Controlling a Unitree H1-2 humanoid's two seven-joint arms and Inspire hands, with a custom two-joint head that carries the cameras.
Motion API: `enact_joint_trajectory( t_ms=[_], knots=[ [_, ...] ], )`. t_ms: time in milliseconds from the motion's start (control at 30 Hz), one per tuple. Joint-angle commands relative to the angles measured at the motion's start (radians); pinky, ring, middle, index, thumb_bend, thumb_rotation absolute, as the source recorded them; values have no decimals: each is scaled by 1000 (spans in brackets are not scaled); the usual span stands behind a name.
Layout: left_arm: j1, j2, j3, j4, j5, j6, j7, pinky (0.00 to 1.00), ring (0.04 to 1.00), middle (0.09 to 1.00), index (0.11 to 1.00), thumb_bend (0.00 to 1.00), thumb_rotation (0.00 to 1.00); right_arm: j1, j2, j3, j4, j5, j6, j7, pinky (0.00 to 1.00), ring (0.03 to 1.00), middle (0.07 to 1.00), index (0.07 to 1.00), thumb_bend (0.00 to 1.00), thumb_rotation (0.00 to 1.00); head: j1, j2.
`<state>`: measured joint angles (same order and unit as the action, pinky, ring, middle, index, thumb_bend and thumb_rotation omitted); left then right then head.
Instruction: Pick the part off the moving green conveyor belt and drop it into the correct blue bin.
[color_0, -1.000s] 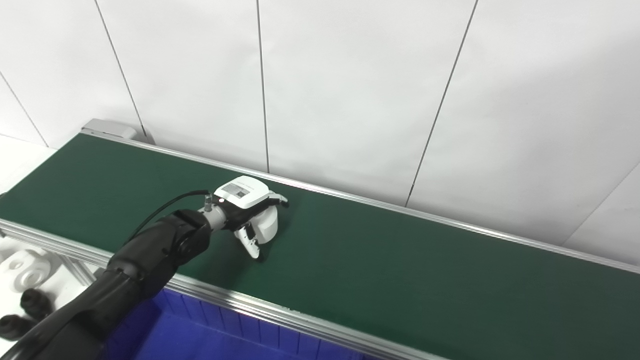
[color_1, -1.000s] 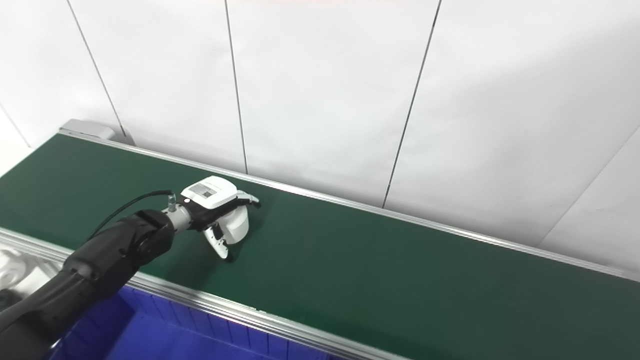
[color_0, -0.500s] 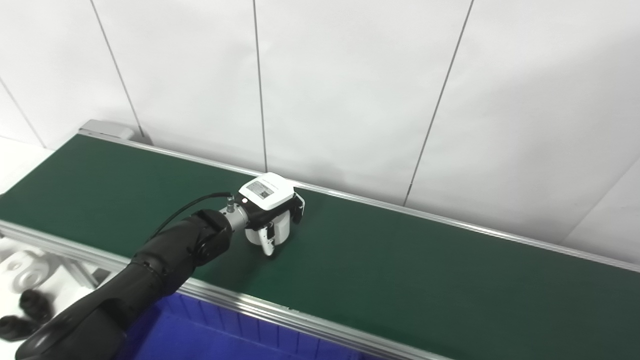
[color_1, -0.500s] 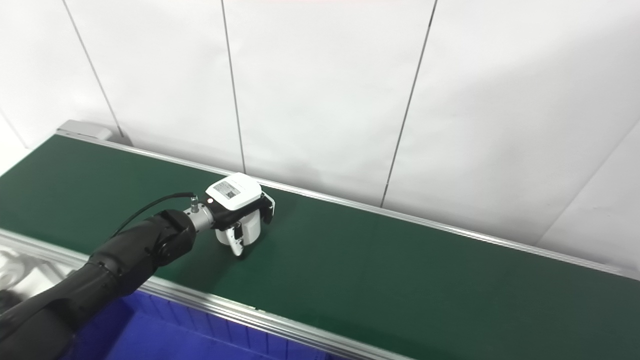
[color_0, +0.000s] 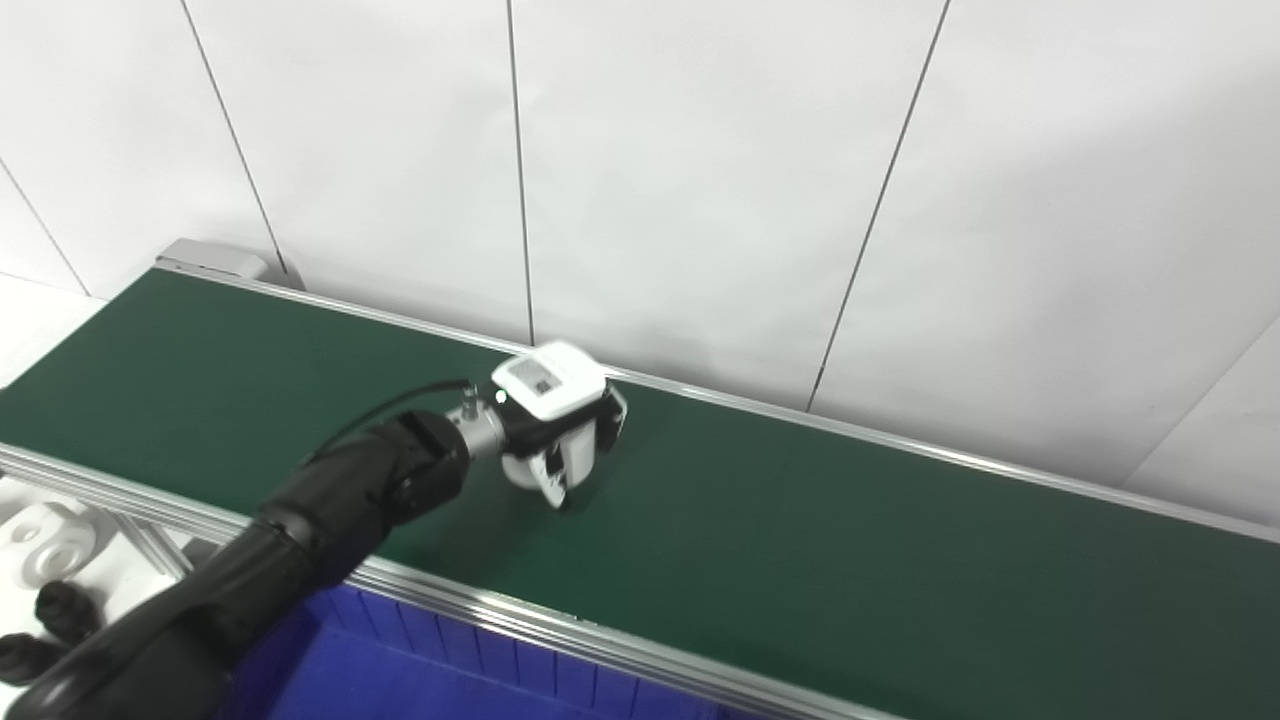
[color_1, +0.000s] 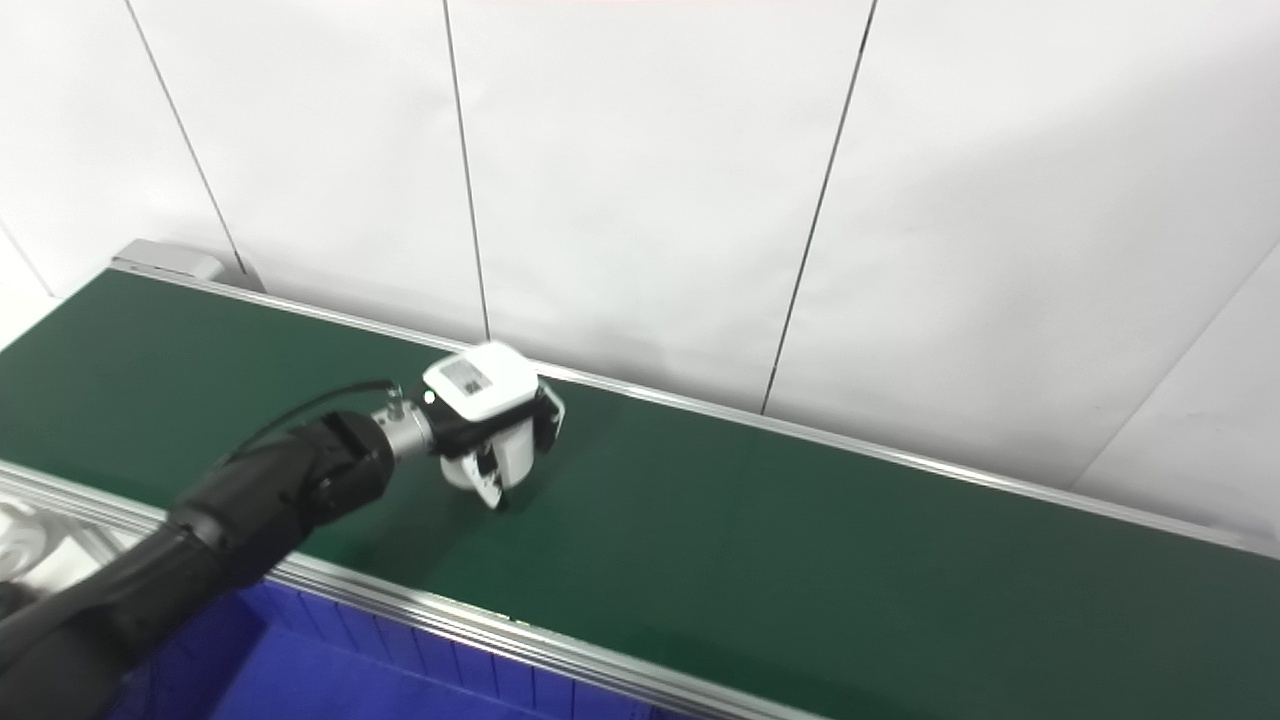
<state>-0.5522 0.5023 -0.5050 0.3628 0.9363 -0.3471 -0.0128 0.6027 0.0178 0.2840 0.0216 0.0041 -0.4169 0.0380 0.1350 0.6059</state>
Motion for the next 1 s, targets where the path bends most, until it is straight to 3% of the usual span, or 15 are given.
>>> enact_joint_trajectory(
  t_ms=[0,200,333,500,600,767,967],
  knots=[
    [-23,25,38,-96,-44,-20,-7,355,400,473,521,500,0,14,2,6,-44,10,-40,18,1000,948,988,1000,875,958,18,18],
    [81,41,108,-479,-128,29,-167,396,427,494,493,504,0,24,-7,10,-100,17,-7,24,1000,957,999,1000,869,974,89,88],
    [171,38,152,-645,-181,70,-257,395,427,498,500,503,0,33,-16,10,-149,28,29,31,1000,976,1000,1000,865,999,154,141],
    [324,45,202,-815,-192,121,-355,392,423,493,509,503,0,44,-27,11,-196,33,58,35,1000,990,1000,1000,831,1000,201,170],
    [414,48,236,-877,-185,131,-384,384,411,500,509,502,0,49,-33,7,-218,38,72,35,1000,991,1000,1000,831,1000,264,183],
    [595,70,297,-946,-199,147,-419,332,393,503,517,499,0,51,-42,4,-227,72,86,44,1000,1000,1000,1000,823,1000,288,191],
    [751,60,345,-885,-143,78,-338,353,402,509,503,501,0,56,-45,9,-230,83,94,50,1000,1000,1000,1000,792,1000,279,195]
  ],
)
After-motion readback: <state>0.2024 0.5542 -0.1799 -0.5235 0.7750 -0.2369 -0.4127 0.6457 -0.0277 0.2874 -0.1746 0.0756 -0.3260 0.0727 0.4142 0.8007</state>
